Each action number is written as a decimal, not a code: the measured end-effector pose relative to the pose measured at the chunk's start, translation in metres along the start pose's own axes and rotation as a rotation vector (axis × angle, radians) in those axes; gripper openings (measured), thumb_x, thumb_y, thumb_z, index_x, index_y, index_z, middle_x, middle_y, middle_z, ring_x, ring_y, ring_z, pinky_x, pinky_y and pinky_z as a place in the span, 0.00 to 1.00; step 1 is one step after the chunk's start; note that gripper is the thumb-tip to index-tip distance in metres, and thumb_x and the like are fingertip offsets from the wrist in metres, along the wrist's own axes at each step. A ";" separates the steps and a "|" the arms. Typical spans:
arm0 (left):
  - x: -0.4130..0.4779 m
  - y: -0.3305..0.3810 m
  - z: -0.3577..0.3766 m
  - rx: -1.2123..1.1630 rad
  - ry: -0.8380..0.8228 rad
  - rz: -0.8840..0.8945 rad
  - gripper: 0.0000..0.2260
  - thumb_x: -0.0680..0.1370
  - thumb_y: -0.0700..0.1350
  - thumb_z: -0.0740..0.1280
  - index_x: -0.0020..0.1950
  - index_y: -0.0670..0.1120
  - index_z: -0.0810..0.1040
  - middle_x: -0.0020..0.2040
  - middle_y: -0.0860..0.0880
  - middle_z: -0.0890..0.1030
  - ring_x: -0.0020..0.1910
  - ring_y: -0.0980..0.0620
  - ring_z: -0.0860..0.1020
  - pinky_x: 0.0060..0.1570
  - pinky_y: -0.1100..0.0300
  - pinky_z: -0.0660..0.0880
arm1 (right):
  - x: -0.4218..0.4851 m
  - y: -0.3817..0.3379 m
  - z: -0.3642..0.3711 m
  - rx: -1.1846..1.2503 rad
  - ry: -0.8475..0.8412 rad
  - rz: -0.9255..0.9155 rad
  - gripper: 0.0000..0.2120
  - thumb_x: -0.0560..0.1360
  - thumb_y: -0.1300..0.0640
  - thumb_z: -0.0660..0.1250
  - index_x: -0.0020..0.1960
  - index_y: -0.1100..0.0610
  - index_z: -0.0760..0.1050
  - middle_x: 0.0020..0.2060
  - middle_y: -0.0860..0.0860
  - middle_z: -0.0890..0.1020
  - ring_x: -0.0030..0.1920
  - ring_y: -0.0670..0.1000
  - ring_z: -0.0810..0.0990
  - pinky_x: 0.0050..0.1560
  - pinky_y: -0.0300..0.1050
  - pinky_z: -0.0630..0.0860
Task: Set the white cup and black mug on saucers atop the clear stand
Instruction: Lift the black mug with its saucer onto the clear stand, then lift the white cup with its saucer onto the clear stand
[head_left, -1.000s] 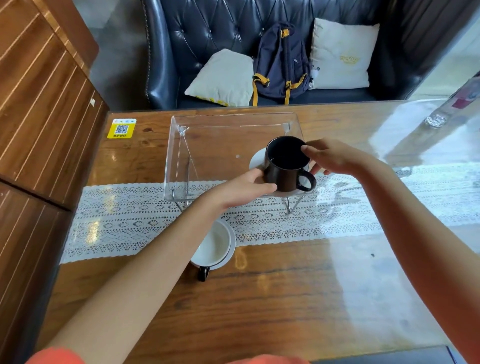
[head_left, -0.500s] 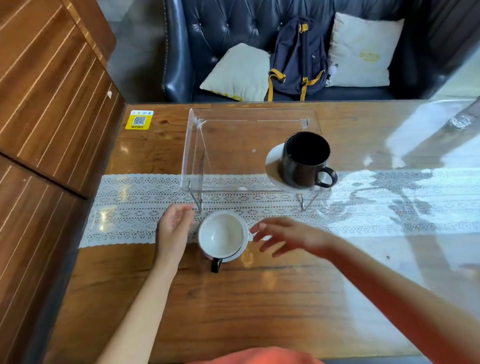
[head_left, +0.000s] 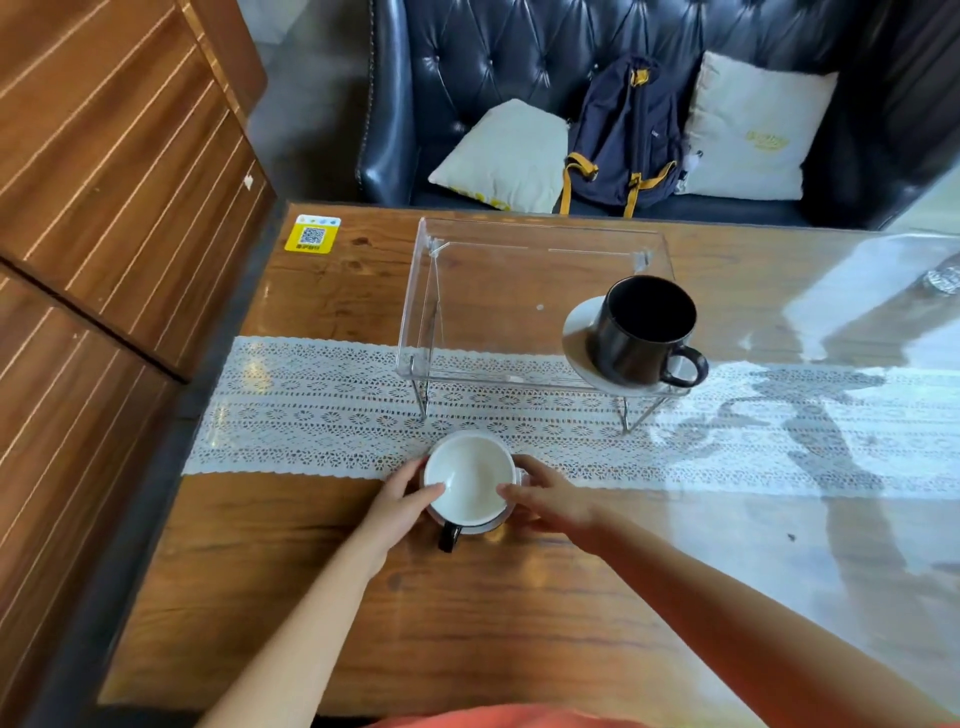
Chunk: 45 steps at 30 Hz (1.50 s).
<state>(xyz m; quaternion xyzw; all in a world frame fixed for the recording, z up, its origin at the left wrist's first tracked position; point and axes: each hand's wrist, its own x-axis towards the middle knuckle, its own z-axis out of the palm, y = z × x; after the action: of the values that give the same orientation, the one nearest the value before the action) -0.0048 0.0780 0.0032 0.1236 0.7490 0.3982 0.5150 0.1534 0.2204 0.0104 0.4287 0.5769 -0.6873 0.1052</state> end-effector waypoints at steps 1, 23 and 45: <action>-0.002 -0.002 -0.001 0.042 -0.012 -0.003 0.26 0.75 0.48 0.67 0.72 0.55 0.65 0.74 0.50 0.63 0.71 0.48 0.65 0.68 0.45 0.66 | -0.006 0.003 0.000 0.008 -0.021 0.006 0.24 0.75 0.55 0.67 0.69 0.48 0.65 0.44 0.49 0.80 0.41 0.48 0.81 0.39 0.40 0.77; -0.031 0.195 -0.044 0.382 0.014 0.454 0.12 0.79 0.49 0.60 0.60 0.52 0.77 0.48 0.54 0.80 0.43 0.57 0.76 0.37 0.64 0.71 | -0.058 -0.133 -0.043 0.084 0.005 -0.368 0.14 0.75 0.43 0.62 0.61 0.34 0.71 0.56 0.42 0.79 0.44 0.46 0.82 0.43 0.42 0.81; 0.003 0.186 -0.040 0.436 -0.045 0.244 0.28 0.77 0.63 0.53 0.74 0.50 0.59 0.74 0.48 0.65 0.69 0.47 0.66 0.68 0.44 0.66 | 0.003 -0.151 -0.046 -0.221 0.218 -0.281 0.26 0.80 0.44 0.53 0.70 0.58 0.59 0.59 0.60 0.76 0.48 0.54 0.80 0.35 0.43 0.79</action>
<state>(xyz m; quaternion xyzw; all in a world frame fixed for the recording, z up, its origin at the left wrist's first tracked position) -0.0829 0.1824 0.1417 0.3302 0.7850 0.2835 0.4409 0.0769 0.3094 0.1162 0.4016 0.7108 -0.5774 -0.0084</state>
